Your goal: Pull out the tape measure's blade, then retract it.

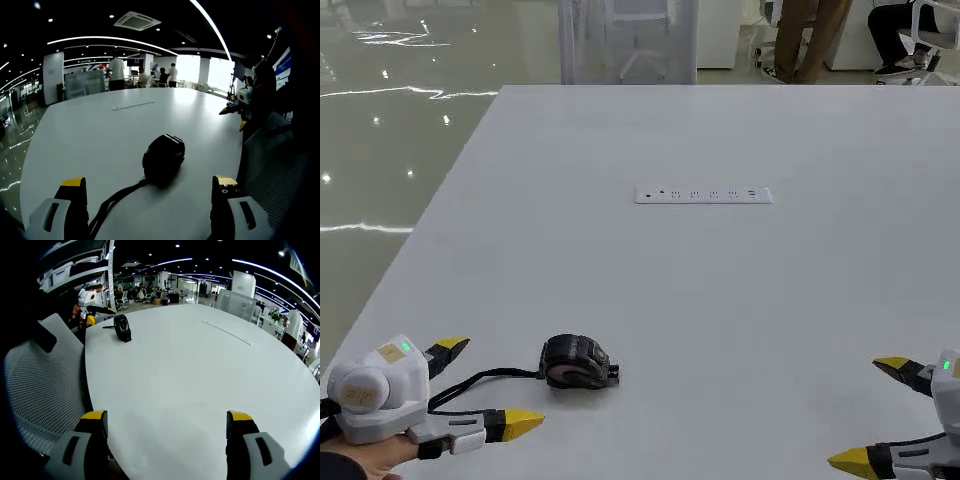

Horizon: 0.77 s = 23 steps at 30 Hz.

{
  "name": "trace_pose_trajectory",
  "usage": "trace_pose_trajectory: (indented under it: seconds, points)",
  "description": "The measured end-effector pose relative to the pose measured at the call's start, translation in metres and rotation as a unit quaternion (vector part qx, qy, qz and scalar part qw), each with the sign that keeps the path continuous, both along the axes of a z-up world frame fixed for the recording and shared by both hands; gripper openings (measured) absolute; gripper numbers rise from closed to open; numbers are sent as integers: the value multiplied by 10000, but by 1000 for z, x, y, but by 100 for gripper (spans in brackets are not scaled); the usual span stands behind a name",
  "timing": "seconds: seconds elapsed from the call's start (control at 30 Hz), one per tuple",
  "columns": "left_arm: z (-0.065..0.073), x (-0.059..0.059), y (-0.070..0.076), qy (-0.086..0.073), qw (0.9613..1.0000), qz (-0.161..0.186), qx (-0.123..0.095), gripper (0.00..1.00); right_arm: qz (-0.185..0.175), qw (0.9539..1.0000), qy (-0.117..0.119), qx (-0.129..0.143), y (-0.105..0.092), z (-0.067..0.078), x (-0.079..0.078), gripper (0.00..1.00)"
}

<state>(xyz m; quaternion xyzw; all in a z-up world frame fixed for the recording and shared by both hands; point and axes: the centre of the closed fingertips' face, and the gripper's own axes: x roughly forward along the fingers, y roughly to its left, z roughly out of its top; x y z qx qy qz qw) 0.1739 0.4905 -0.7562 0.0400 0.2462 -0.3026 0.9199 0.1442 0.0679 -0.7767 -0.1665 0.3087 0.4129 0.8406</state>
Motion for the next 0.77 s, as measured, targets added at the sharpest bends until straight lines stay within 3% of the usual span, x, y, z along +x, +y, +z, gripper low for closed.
trace_pose_trajectory:
  seconds: [0.17, 0.77]
  points:
    - [-1, -2, 1, 56, 10000, 18, -1, 100, 18, 10000, -4, -15, 0, -1, 0, 95]
    - [2, -4, 3, 11, 10000, 68, -47, 100, 33, 9999, -126, 2, 4, 4, 2, 97]
